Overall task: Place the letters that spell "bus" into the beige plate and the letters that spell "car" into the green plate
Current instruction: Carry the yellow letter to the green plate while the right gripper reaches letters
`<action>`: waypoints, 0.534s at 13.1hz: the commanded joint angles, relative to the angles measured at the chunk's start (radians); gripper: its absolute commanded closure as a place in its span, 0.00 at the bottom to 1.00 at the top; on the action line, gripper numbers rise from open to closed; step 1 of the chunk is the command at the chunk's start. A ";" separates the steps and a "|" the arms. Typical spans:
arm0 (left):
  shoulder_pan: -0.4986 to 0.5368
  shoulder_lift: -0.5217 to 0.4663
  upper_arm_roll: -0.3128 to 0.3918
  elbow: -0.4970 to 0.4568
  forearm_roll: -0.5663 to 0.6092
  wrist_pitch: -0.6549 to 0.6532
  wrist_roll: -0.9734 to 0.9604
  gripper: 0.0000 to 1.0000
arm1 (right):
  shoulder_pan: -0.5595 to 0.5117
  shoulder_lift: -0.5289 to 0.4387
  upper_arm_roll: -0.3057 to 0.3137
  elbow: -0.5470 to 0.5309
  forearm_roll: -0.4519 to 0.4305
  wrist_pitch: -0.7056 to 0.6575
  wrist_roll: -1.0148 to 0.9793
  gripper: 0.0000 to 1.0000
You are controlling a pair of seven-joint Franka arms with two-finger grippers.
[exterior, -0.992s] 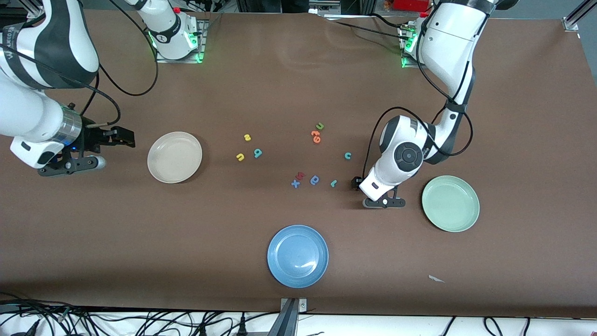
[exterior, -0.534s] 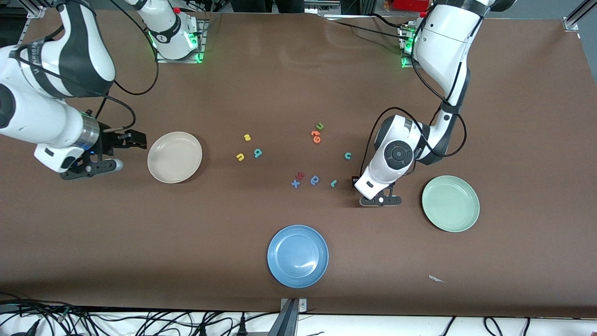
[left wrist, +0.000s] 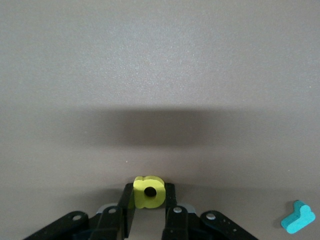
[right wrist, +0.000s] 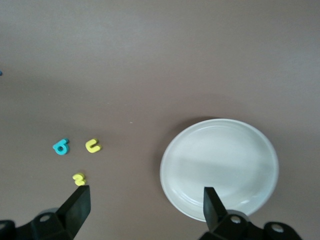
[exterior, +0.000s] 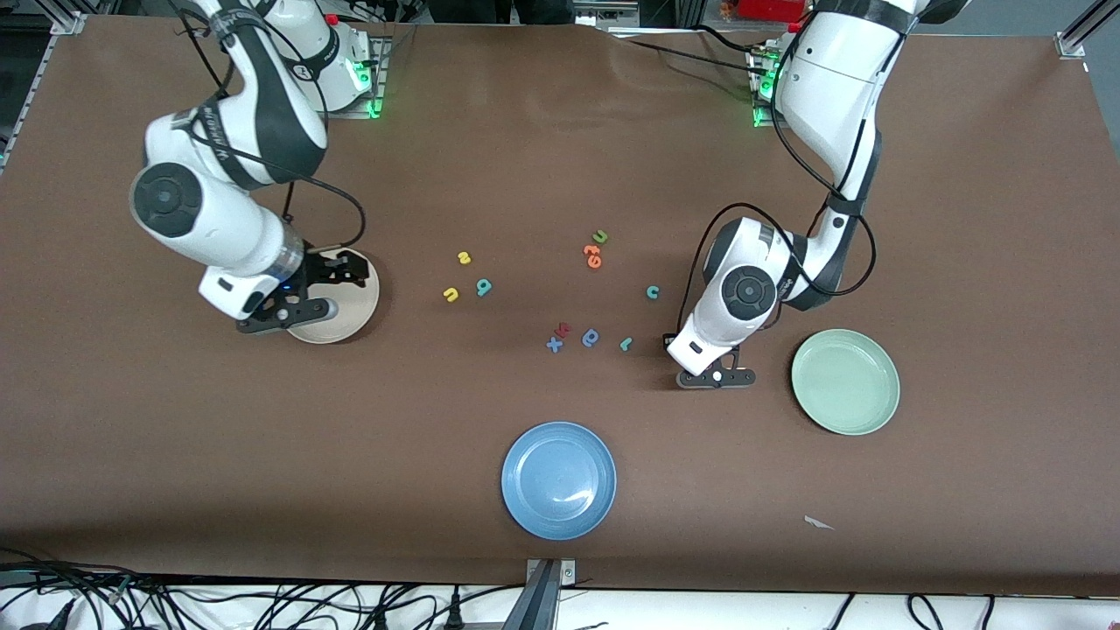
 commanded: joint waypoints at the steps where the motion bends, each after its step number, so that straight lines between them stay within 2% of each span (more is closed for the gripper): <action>1: -0.007 0.005 0.008 0.004 0.025 0.011 -0.022 0.97 | -0.008 0.015 0.060 -0.047 0.011 0.075 0.140 0.00; 3: 0.008 -0.006 0.017 0.028 0.025 -0.009 -0.003 0.98 | -0.008 0.020 0.092 -0.124 0.009 0.196 0.191 0.00; 5: 0.066 -0.030 0.017 0.065 0.034 -0.119 0.077 0.99 | -0.006 0.037 0.129 -0.210 0.005 0.340 0.231 0.00; 7: 0.129 -0.047 0.017 0.091 0.034 -0.205 0.196 0.99 | 0.012 0.048 0.132 -0.263 0.005 0.434 0.239 0.00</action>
